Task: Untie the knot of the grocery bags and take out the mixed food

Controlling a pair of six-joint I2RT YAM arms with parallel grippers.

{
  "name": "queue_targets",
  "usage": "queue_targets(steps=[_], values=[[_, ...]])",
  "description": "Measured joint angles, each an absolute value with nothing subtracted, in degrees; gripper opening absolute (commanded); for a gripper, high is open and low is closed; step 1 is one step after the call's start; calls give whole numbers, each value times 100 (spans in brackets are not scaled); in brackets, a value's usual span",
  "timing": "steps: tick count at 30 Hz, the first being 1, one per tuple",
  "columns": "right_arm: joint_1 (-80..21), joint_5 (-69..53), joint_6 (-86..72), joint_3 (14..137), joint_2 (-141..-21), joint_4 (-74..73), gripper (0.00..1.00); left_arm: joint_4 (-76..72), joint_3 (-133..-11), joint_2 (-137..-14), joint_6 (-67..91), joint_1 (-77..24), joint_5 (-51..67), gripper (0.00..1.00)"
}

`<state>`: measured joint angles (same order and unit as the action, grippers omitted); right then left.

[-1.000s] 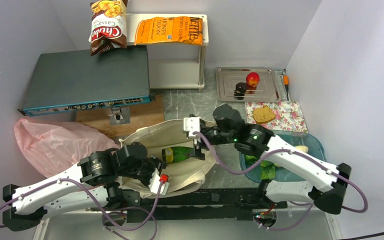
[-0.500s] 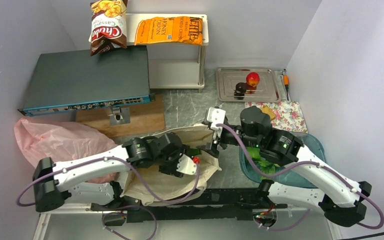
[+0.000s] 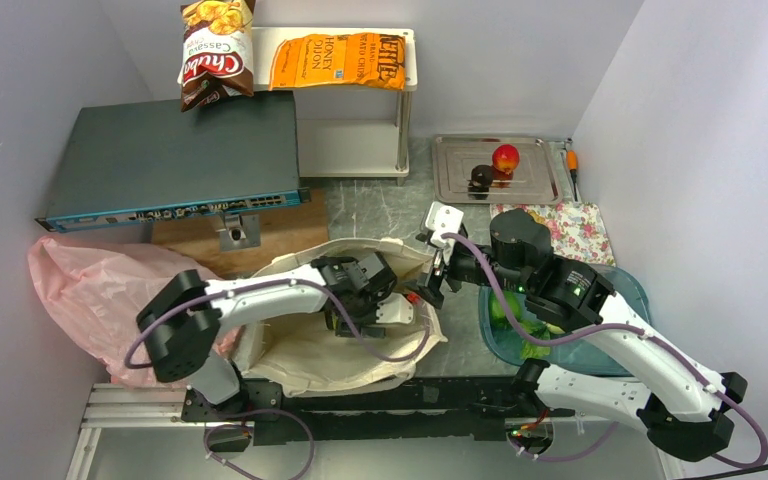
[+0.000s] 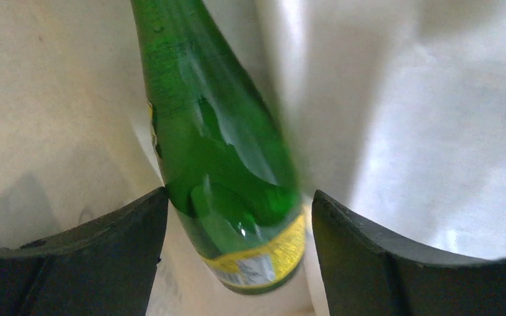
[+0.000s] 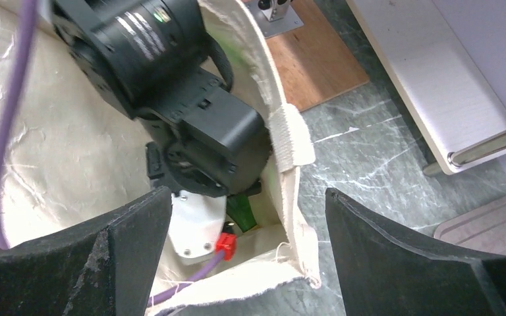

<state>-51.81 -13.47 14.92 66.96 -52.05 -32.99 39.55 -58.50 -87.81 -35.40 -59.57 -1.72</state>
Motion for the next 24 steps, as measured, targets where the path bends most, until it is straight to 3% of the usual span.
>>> queue_targets(steps=[4, 9, 12, 14, 23, 24], values=[[-5166, -1352, 1470, 6694, -5201, -3295, 88, 3999, -6119, -9430, -3479, -5754, -204, 82], [-5144, -1352, 1452, 6687, -5201, -3295, 89, 4257, -6506, -10099, -3420, -5673, -255, 95], [-5140, -1352, 1450, 6687, -5201, -3295, 89, 4521, -6772, -10429, -3369, -5664, -294, 94], [-5140, -1352, 1450, 6687, -5201, -3295, 89, 4650, -6882, -10541, -3343, -5662, -294, 84], [-5133, -1350, 1455, 6687, -5201, -3295, 89, 4908, -6982, -10694, -3157, -5671, -456, 0], [-5133, -1350, 1452, 6687, -5201, -3295, 88, 4936, -6989, -10674, -3118, -5664, -405, 0]])
